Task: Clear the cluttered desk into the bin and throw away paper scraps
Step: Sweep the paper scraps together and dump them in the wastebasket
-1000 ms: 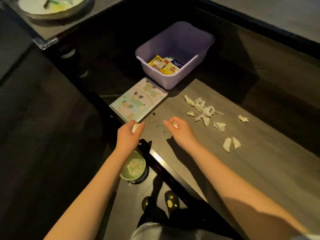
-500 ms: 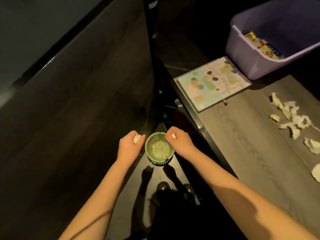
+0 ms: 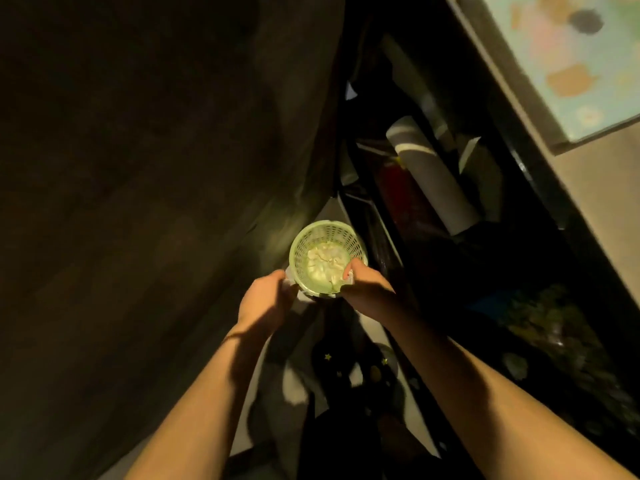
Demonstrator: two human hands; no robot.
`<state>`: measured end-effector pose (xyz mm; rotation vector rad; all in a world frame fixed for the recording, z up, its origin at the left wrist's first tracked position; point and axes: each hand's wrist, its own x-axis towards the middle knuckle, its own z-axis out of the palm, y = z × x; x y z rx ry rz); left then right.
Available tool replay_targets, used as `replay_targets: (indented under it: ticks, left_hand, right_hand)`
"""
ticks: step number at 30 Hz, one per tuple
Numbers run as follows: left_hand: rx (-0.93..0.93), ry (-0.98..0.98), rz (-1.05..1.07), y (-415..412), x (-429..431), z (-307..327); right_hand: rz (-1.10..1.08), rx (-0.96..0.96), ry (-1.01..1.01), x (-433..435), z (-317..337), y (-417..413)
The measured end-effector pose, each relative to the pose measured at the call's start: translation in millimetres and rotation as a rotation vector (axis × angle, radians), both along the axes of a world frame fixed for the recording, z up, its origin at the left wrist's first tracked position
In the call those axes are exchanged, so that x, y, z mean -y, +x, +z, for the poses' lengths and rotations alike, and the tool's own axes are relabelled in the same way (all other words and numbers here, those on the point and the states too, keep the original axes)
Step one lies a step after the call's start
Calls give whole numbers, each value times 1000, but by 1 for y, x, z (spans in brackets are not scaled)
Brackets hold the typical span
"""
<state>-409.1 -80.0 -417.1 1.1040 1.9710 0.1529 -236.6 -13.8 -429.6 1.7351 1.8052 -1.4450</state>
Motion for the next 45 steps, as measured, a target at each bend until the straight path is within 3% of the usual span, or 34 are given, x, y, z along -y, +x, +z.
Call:
replay_targets:
  ticks: [4, 14, 18, 22, 30, 35, 39, 45]
  left_hand:
    - [-106, 22, -53, -2, -3, -48]
    - [-6, 106, -93, -19, -19, -120]
    - [6, 161, -118, -23, -19, -133]
    - [24, 204, -128, -23, -18, -138]
    - [-24, 67, -142, -11, -38, -148]
    - [-157, 24, -222, 13, -58, -155]
    - [-129, -26, -186, 31, -85, -160]
    - [-153, -68, -292, 42, -87, -176]
  right_hand:
    - [14, 40, 26, 1, -60, -1]
    - [247, 137, 237, -47, -139, -43]
    - [257, 115, 192, -54, -160, -52]
    - [287, 114, 132, -56, -164, -46]
    - [460, 185, 227, -64, -154, -20]
    - [329, 156, 253, -68, -149, -8]
    - [299, 139, 244, -67, -153, 2]
    - [297, 120, 214, -69, -154, 5]
